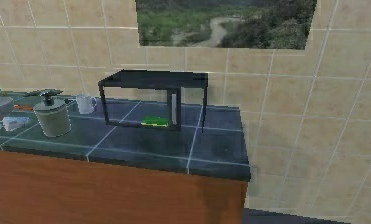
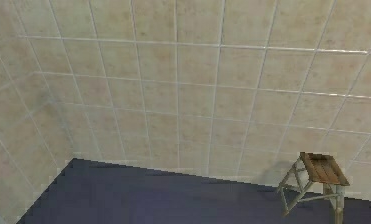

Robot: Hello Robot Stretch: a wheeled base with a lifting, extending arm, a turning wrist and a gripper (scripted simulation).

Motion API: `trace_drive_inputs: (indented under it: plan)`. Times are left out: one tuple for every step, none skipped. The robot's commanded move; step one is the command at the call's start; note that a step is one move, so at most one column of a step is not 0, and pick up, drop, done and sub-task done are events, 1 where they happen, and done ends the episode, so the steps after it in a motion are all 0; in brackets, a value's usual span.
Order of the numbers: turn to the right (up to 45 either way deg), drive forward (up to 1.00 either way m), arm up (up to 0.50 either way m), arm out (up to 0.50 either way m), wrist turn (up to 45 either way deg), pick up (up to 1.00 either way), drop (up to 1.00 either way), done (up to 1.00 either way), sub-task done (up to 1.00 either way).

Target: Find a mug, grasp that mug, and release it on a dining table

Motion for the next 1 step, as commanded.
trace_drive_inputs:
  plan:
    - [-3.0,0.0,0.0,0.0,0.0,0.0,0.0,0.0,0.0]
